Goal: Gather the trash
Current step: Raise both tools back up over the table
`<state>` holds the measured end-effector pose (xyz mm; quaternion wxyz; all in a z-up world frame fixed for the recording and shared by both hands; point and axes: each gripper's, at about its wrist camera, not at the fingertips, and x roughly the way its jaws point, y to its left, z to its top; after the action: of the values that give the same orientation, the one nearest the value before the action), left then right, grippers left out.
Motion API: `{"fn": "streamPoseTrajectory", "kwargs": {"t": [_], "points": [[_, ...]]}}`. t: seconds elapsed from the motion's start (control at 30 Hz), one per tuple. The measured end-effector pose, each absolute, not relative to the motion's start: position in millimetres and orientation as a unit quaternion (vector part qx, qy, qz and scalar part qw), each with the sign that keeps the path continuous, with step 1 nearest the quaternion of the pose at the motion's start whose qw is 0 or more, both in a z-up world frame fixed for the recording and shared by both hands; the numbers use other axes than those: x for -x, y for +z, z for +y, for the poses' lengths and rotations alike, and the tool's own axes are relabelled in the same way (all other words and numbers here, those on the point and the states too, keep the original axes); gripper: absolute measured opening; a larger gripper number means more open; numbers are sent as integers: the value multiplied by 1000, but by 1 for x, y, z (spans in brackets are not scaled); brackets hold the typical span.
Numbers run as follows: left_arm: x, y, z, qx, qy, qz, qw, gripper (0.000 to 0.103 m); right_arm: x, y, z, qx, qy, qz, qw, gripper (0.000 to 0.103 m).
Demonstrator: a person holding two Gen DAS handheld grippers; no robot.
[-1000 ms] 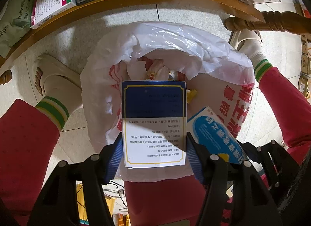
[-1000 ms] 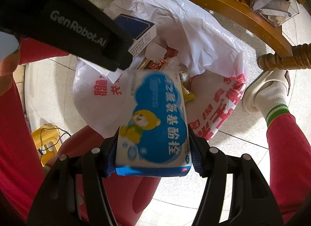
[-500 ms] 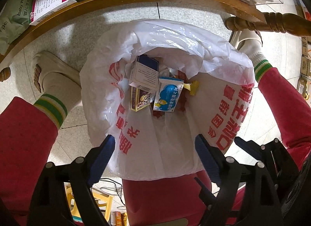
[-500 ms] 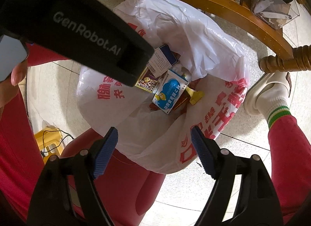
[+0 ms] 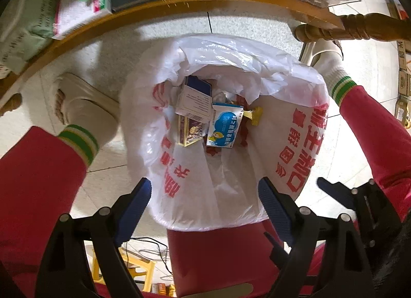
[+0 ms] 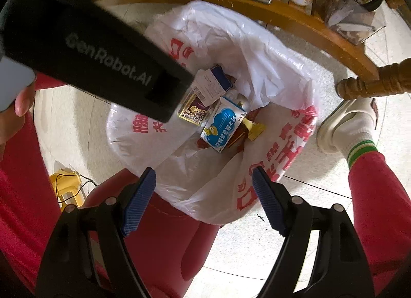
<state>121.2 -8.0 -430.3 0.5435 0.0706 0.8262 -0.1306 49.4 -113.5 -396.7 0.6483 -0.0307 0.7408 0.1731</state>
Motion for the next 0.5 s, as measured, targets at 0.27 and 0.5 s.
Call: {"fn": "streamPoseTrajectory", "kwargs": {"t": [0.27,0.5], "points": [[-96,-332,15,-111,-115,759,631,83,-30,-304,-121,30,140,682,717,87],[-100,-176,31,-126,-143,655,731,88,-29,-168,-149,33,105,570,814,93]]}}
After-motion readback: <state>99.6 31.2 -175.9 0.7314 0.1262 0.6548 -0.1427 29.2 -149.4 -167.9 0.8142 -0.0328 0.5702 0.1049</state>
